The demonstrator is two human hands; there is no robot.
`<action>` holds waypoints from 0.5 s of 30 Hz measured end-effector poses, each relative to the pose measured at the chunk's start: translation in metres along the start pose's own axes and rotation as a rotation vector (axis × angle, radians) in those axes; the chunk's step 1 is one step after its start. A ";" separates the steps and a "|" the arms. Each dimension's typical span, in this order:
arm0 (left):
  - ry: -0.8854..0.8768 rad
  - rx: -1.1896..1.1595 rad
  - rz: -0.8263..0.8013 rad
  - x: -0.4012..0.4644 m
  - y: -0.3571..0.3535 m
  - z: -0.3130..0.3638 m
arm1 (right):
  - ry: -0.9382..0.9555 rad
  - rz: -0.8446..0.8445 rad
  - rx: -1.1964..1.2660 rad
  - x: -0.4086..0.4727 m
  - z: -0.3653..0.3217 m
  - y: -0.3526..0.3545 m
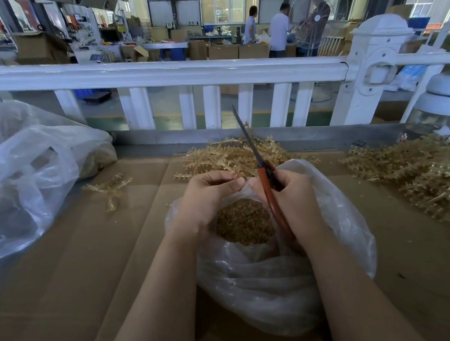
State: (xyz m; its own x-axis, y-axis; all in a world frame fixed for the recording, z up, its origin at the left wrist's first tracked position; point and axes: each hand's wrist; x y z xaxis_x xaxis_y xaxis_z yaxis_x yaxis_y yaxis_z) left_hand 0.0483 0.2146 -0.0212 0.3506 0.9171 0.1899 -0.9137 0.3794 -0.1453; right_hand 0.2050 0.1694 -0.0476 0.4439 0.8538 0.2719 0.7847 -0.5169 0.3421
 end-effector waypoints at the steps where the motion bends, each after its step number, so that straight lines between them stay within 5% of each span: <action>1: 0.005 -0.011 -0.013 0.000 -0.001 0.000 | -0.008 -0.011 0.027 0.000 0.000 0.000; 15: -0.041 0.018 0.066 0.001 0.004 0.000 | 0.053 -0.050 0.009 -0.001 -0.003 0.000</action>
State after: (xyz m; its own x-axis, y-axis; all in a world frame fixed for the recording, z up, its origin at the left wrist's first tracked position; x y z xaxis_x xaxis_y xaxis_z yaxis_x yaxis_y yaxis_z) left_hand 0.0447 0.2175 -0.0219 0.2811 0.9341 0.2203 -0.9384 0.3156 -0.1410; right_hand 0.2036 0.1686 -0.0448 0.3810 0.8739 0.3018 0.8094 -0.4730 0.3480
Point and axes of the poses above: each hand's wrist, its own x-axis towards the middle knuckle, its own y-axis out of the back of the hand, z = x × y, and after that the axes turned 5 degrees about -y, right-handed
